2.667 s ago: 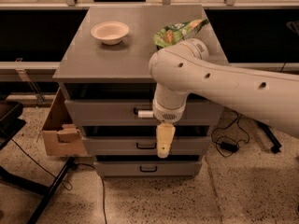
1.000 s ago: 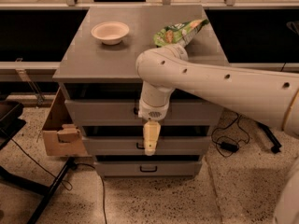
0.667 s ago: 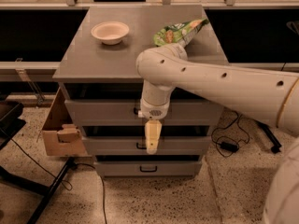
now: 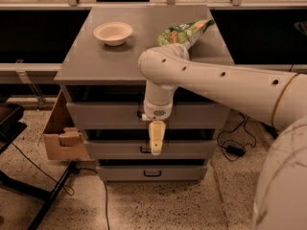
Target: Open top drawer
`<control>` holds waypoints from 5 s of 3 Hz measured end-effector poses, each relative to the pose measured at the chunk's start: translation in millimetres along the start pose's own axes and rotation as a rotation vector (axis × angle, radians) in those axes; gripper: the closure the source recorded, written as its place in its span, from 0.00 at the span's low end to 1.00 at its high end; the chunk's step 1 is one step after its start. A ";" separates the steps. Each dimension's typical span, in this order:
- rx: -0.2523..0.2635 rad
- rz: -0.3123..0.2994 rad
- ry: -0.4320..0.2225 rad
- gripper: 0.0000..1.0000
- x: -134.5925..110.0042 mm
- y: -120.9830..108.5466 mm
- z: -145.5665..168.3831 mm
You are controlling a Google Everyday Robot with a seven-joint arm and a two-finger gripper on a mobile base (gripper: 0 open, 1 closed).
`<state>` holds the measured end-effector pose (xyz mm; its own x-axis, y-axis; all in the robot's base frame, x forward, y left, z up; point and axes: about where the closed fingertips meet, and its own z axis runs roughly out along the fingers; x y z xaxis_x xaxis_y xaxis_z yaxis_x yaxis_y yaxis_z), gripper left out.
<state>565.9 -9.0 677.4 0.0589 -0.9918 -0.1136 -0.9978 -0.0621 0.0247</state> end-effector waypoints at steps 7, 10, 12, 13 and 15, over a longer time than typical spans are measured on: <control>-0.015 -0.003 -0.006 1.00 -1.5 -1.6 5.7; -0.015 -0.002 -0.004 1.00 -3.0 -4.0 7.2; -0.019 0.003 0.008 1.00 -2.2 -5.1 6.7; -0.035 0.014 0.018 1.00 2.3 9.8 7.1; -0.046 0.021 0.024 1.00 4.4 21.5 5.5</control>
Offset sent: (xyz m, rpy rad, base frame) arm -0.0018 0.0002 -0.0038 0.0449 0.0069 -0.0880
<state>544.5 -14.1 671.9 0.0389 -0.9953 -0.0886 -0.9963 -0.0454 0.0723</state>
